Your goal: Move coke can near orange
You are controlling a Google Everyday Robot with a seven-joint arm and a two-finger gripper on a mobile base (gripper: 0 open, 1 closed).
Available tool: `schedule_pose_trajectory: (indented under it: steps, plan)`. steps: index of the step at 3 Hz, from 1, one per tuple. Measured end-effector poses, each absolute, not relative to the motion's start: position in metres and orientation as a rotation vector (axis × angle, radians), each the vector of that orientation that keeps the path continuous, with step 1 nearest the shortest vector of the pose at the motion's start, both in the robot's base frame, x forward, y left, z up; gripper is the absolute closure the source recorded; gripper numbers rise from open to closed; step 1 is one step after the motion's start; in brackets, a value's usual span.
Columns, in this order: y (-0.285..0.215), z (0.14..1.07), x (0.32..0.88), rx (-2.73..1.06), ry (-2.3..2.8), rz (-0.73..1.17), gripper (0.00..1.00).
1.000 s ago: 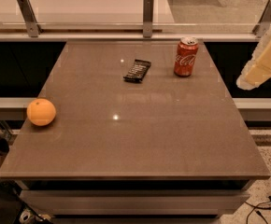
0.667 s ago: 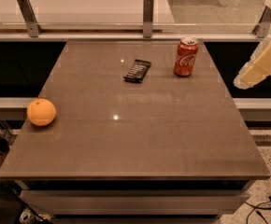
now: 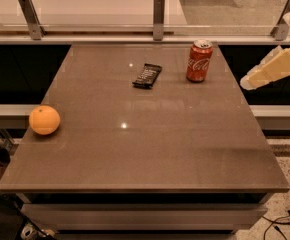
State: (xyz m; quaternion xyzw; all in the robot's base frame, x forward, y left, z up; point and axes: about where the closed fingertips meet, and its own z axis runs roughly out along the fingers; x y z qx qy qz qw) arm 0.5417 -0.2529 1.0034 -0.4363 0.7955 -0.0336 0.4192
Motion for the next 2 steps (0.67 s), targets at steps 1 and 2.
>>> schedule_pose_trajectory:
  steps: [1,2]
  plan:
    - [-0.251,0.994,0.57,-1.01,1.941,0.017,0.0]
    - [-0.245,0.984,0.594,-0.953,1.879,0.13,0.0]
